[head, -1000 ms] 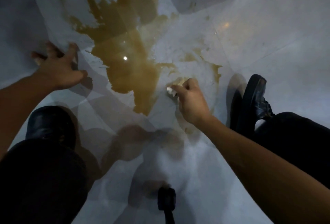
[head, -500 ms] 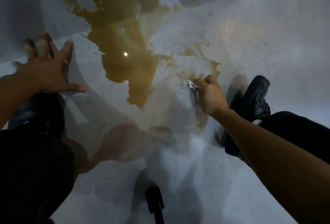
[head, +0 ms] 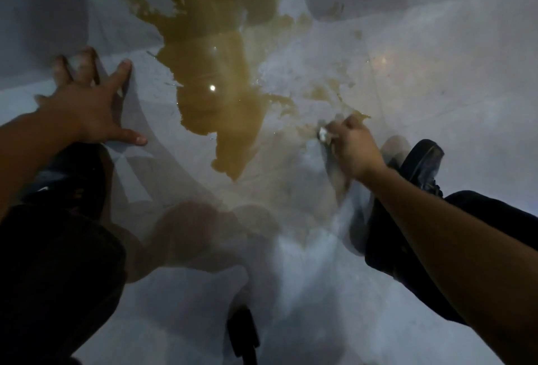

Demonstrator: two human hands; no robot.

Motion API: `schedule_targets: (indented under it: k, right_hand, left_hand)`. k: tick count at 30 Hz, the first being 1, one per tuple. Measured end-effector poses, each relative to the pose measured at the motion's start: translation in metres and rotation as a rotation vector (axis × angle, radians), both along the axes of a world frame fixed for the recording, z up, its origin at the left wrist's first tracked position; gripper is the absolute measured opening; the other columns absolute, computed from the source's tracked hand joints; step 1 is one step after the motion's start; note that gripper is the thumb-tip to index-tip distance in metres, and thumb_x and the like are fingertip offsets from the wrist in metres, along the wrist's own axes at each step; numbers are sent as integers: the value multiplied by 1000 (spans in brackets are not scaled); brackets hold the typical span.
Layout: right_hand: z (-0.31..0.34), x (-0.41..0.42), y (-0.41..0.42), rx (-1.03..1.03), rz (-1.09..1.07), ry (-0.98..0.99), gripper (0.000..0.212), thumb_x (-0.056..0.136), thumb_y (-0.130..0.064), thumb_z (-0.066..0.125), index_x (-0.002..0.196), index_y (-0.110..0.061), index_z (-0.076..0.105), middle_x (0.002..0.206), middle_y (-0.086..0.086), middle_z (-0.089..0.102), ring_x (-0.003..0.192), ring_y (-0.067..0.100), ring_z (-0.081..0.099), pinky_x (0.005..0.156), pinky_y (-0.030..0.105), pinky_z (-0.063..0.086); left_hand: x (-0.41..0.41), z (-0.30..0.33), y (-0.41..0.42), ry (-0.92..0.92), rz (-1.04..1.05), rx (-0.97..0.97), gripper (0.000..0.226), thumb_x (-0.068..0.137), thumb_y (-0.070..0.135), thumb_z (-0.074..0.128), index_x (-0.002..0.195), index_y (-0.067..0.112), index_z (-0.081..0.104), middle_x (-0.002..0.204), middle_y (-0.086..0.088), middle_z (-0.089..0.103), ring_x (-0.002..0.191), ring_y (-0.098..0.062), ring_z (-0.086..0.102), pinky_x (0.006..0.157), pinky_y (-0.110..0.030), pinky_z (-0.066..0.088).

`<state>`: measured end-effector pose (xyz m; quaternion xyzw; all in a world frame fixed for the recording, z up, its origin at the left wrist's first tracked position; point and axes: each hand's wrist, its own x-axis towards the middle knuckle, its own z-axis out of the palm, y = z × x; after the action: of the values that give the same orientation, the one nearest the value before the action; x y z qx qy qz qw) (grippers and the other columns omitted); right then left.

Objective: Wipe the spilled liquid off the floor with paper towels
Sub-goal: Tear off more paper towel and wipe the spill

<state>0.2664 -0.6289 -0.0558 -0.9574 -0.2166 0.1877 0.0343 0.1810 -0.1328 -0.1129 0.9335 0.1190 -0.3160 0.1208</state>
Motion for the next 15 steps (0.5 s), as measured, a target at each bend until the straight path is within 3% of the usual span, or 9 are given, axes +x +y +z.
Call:
schedule_targets:
  k: [2, 4, 7, 9, 11, 13, 15]
  right_hand:
    - [-10, 35, 17, 11, -193, -48, 28, 86, -12, 65, 114, -17, 65, 109, 18, 50, 92, 38, 56, 87, 36, 52]
    - [-7, 40, 45, 18, -207, -42, 29, 85, -16, 66, 113, -20, 64, 111, 16, 50, 94, 36, 56, 90, 36, 50]
    - [-5, -12, 61, 121, -5, 85, 10, 95, -34, 57, 101, -28, 53, 108, 10, 57, 93, 30, 60, 84, 45, 51]
    - [5, -59, 52, 138, 138, 248, 13, 98, -43, 56, 104, -32, 54, 109, -2, 54, 96, 20, 57, 84, 38, 49]
    - [5, -79, 18, 70, 211, 237, 13, 97, -33, 62, 109, -27, 62, 106, -6, 55, 92, 10, 55, 79, 30, 48]
    - [4, -58, -8, 27, -48, 117, 14, 92, -21, 66, 106, -17, 67, 96, 3, 62, 82, 13, 60, 75, 28, 49]
    - [3, -15, -14, -13, -333, 0, 29, 89, -5, 59, 116, -10, 66, 104, 19, 61, 92, 32, 60, 83, 36, 47]
  left_hand:
    - [1, -1, 0, 20, 32, -7, 156, 19, 107, 56, 141, 66, -31, 172, -14, 3, 155, -45, -11, 114, -79, 12]
    - [2, -1, 0, 31, 42, -8, 157, 18, 106, 57, 141, 66, -32, 171, -13, 10, 155, -45, -11, 113, -80, 15]
    - [2, -1, 1, 27, 41, -34, 158, 18, 105, 58, 143, 65, -29, 170, -15, 13, 155, -44, -10, 112, -80, 19]
    - [1, -1, 1, 18, 53, -41, 158, 18, 105, 58, 144, 65, -28, 170, -16, 12, 156, -45, -6, 111, -79, 21]
    - [1, 0, 0, 22, 59, -44, 158, 18, 106, 56, 144, 65, -29, 171, -16, 7, 155, -45, -7, 112, -79, 18]
    - [0, 3, -2, 36, 60, -56, 158, 16, 108, 52, 143, 65, -31, 171, -18, -3, 155, -48, -4, 113, -79, 14]
    - [-1, 7, -4, 34, 50, -67, 158, 14, 109, 49, 143, 64, -31, 168, -14, -23, 154, -49, -2, 114, -78, 9]
